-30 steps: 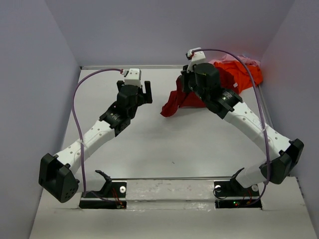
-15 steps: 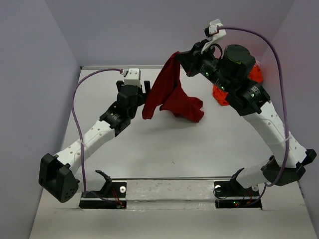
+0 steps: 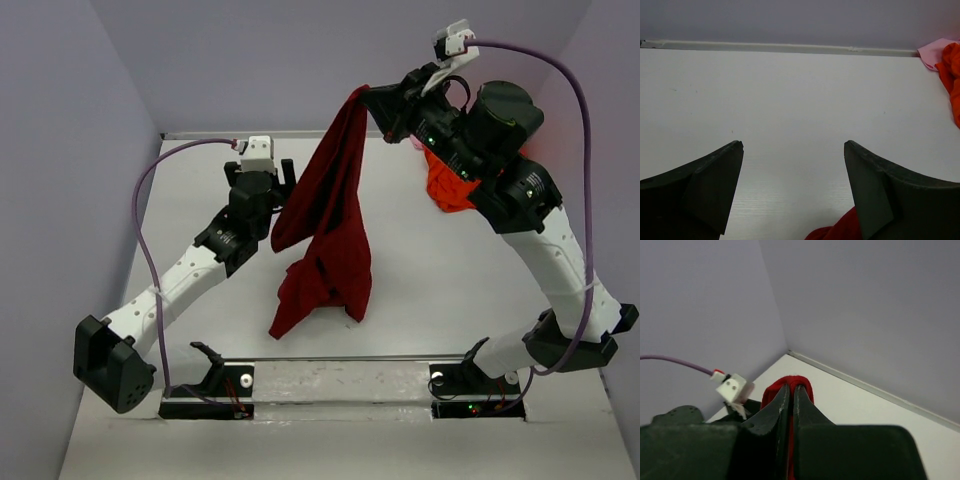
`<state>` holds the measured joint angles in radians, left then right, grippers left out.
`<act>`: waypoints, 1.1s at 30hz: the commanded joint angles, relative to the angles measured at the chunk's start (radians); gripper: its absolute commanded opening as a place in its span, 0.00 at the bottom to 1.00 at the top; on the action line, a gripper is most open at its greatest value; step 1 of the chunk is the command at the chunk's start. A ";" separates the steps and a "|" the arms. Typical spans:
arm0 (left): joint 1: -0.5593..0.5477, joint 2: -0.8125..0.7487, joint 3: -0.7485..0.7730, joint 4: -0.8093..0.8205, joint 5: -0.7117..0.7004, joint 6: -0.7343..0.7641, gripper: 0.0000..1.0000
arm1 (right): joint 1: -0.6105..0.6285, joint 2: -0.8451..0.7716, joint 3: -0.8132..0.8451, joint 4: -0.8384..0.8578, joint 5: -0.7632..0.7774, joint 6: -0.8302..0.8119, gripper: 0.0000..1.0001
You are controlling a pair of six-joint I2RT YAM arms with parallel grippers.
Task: Fold and stack the t-shirts
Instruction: Move the tshirt to the center of the board
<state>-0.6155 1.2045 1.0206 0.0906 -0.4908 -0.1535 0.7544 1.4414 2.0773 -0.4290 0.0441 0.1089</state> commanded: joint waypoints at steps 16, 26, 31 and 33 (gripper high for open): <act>0.000 -0.089 -0.022 0.075 -0.150 0.029 0.91 | 0.008 0.054 -0.371 0.111 0.350 -0.131 0.00; 0.029 -0.193 -0.063 0.127 -0.223 0.023 0.91 | 0.034 0.359 -0.318 0.144 0.185 -0.064 0.00; 0.042 -0.223 -0.074 0.143 -0.232 0.019 0.91 | 0.083 0.500 -0.156 0.122 0.151 -0.061 0.00; 0.046 -0.230 -0.074 0.143 -0.235 0.019 0.91 | 0.095 0.580 -0.050 0.093 0.146 -0.055 0.00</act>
<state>-0.5781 1.0023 0.9562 0.1608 -0.6834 -0.1345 0.8055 1.9827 1.8404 -0.3557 0.2352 0.0376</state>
